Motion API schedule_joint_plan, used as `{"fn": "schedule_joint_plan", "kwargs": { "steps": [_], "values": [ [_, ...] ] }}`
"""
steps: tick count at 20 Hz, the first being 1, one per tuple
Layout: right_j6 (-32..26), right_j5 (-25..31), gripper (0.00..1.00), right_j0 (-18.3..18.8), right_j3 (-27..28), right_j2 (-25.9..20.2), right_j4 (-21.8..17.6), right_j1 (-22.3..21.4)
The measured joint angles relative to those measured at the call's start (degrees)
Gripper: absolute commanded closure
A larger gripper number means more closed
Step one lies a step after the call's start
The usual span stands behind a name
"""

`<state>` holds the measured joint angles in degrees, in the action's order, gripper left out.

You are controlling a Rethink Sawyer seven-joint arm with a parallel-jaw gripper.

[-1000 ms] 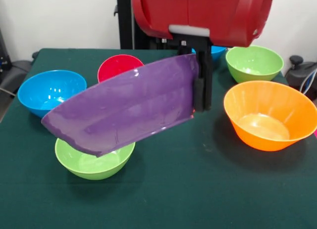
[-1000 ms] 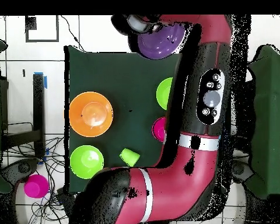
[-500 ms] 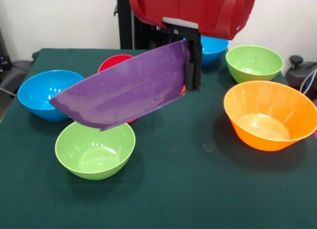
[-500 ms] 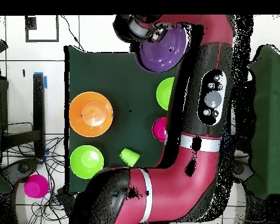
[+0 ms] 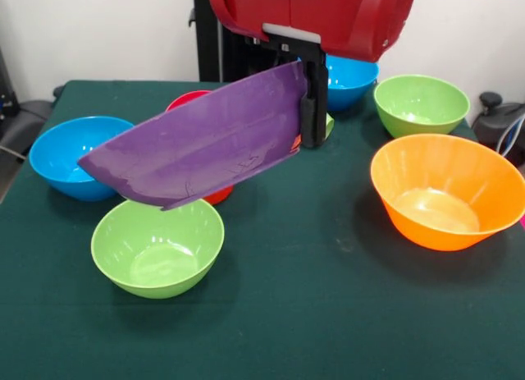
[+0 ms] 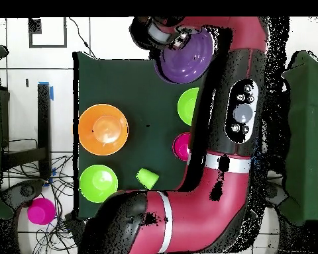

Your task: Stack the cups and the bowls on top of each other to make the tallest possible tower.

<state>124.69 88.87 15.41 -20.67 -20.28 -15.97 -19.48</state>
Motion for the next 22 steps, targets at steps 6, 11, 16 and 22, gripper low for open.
{"fn": "schedule_joint_plan", "kwargs": {
  "steps": [6,11,16,22],
  "values": [
    [0.0,-0.01,1.0,-0.19,-0.17,0.57,0.4,0.06],
    [0.0,-1.45,1.0,-0.19,-3.15,2.06,2.46,-0.36],
    [0.0,-6.82,1.0,-0.21,-10.39,4.46,3.72,-2.41],
    [0.0,-12.22,1.0,-0.23,-19.54,7.61,5.05,-5.61]
  ]
}}
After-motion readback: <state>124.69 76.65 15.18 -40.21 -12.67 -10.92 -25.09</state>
